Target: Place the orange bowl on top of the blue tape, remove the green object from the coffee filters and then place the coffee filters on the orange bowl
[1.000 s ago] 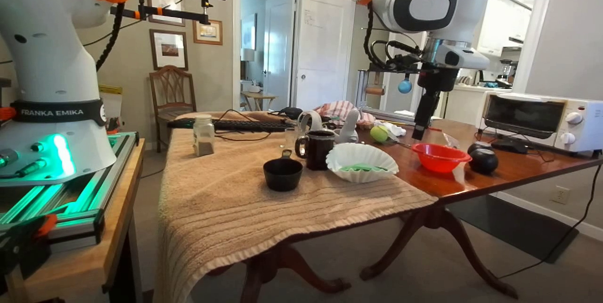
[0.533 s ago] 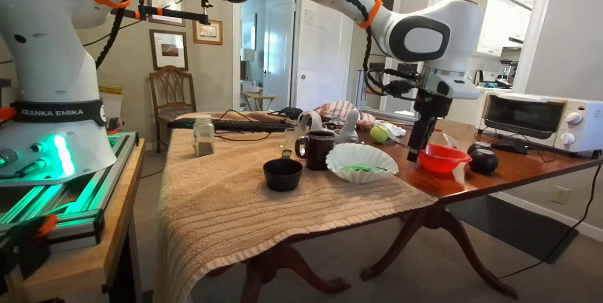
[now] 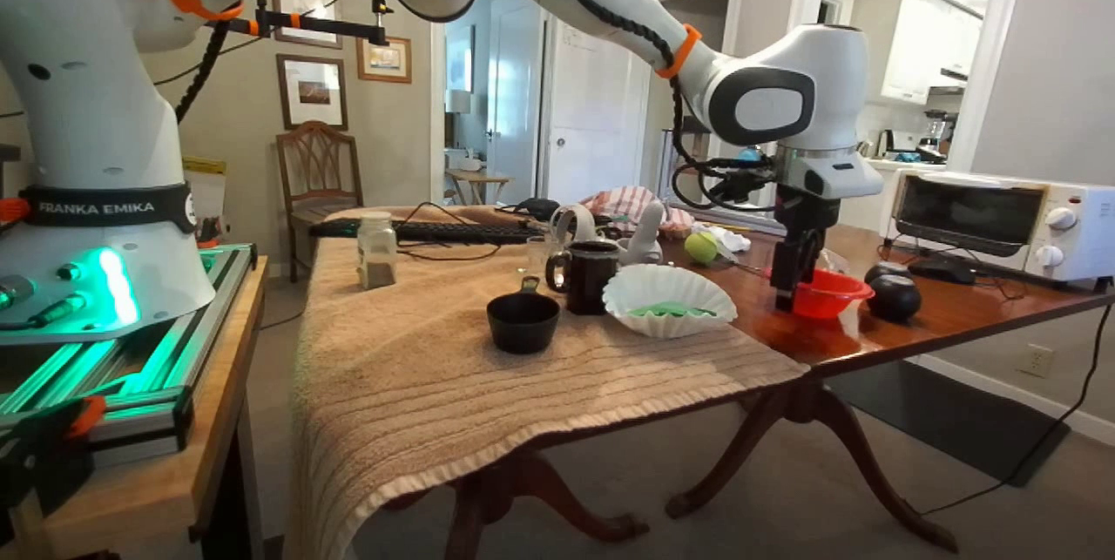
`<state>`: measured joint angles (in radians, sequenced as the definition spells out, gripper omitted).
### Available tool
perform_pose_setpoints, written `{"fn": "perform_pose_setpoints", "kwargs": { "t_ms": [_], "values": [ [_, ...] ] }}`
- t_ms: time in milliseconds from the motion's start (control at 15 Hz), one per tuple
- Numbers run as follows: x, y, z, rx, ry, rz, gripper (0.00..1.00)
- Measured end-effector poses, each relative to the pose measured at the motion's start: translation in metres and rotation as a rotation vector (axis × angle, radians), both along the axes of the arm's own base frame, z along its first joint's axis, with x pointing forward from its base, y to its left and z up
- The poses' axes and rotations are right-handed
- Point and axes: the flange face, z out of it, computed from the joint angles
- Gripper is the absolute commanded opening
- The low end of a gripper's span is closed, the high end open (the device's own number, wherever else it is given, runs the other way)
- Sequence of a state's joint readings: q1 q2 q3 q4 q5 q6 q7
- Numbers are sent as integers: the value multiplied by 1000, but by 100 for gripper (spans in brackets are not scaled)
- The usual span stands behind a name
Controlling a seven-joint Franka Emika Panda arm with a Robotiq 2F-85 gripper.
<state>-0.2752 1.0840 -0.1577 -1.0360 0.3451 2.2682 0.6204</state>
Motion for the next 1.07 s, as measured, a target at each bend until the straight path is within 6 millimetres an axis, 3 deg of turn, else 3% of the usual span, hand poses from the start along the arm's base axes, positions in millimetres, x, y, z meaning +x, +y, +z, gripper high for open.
{"fn": "perform_pose_setpoints", "kwargs": {
  "t_ms": [133,200,733,1067],
  "values": [
    [2,1,1,-5,-12,-8,71],
    [2,2,0,-5,-13,-11,64],
    [2,2,-5,-2,-9,-26,1],
    [7,4,4,-6,-24,-37,2]
  ]
}}
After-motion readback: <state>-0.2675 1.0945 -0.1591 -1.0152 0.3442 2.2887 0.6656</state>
